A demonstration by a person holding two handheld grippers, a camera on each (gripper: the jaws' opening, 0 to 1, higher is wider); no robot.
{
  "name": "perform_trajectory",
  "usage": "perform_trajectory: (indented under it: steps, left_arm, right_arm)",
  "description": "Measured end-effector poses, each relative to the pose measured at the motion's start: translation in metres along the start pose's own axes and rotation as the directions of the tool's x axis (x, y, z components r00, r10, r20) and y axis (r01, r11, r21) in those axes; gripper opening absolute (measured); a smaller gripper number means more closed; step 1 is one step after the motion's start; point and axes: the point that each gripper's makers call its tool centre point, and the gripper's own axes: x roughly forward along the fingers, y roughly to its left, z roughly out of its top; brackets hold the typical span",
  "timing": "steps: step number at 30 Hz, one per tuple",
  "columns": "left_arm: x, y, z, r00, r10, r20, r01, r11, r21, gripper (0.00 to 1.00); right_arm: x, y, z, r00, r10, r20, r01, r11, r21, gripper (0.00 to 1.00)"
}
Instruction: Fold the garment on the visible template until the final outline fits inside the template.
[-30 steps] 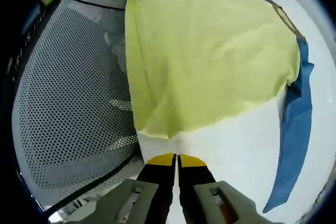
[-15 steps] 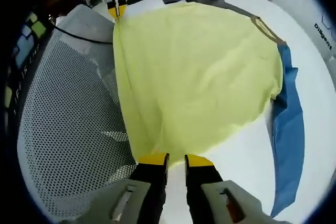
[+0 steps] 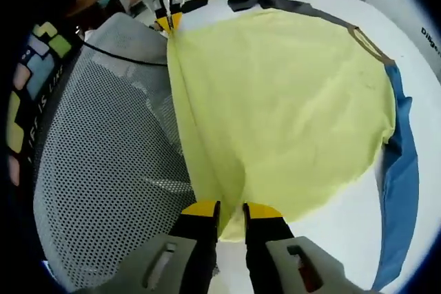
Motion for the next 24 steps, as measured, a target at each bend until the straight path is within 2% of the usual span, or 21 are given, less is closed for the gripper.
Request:
perform_trajectory:
  steps: [2, 3, 4, 6, 8, 10, 13, 18, 22, 24]
  left_arm:
    - [0.0, 0.0, 0.0, 1.0, 0.001, 0.007, -0.001, 1.0, -0.008, 0.0]
    - [0.0, 0.0, 0.0, 1.0, 0.001, 0.008, 0.0, 1.0, -0.01, 0.0]
    - [0.001, 0.001, -0.001, 1.0, 0.003, 0.01, -0.003, 1.0, -0.015, 0.0]
    - [0.001, 0.001, -0.002, 1.0, 0.005, 0.009, -0.005, 1.0, -0.019, 0.0]
    - [0.002, 0.001, -0.002, 1.0, 0.004, 0.007, -0.004, 1.0, -0.015, 0.0]
    - [0.003, -0.001, -0.002, 1.0, -0.004, 0.006, 0.004, 1.0, -0.009, 0.01]
    - [0.003, 0.0, -0.003, 1.0, -0.004, 0.0, 0.004, 1.0, -0.007, 0.01]
    - [0.001, 0.0, -0.007, 1.0, 0.001, -0.009, -0.001, 1.0, -0.012, 0.01]
    - [-0.001, -0.003, -0.007, 1.0, -0.002, 0.0, 0.002, 1.0, -0.018, 0.0]
    - [-0.003, -0.002, -0.01, 1.0, 0.008, -0.012, -0.008, 1.0, -0.018, 0.0]
  right_arm:
    - [0.001, -0.002, -0.002, 1.0, -0.009, -0.013, 0.009, 0.999, 0.04, 0.0]
    - [0.002, -0.002, -0.003, 1.0, -0.008, -0.021, 0.009, 0.999, 0.031, 0.0]
    - [0.0, -0.004, -0.009, 0.999, -0.016, -0.052, 0.014, 1.0, -0.021, 0.0]
    - [-0.004, -0.004, -0.01, 0.998, -0.023, -0.056, 0.017, 0.996, -0.093, 0.0]
    - [-0.007, 0.004, -0.01, 0.999, 0.01, -0.037, -0.014, 0.996, -0.091, 0.0]
    - [-0.007, 0.009, -0.014, 0.998, 0.036, -0.046, -0.042, 0.991, -0.125, 0.0]
    - [-0.002, 0.022, -0.023, 0.989, 0.093, -0.111, -0.115, 0.972, -0.205, 0.0]
    - [0.001, 0.018, -0.022, 0.991, 0.07, -0.118, -0.089, 0.983, -0.162, 0.0]
    - [-0.006, 0.026, -0.032, 0.98, 0.096, -0.171, -0.124, 0.98, -0.155, 0.0]
    - [-0.011, 0.024, -0.033, 0.987, 0.075, -0.145, -0.096, 0.986, -0.139, 0.0]
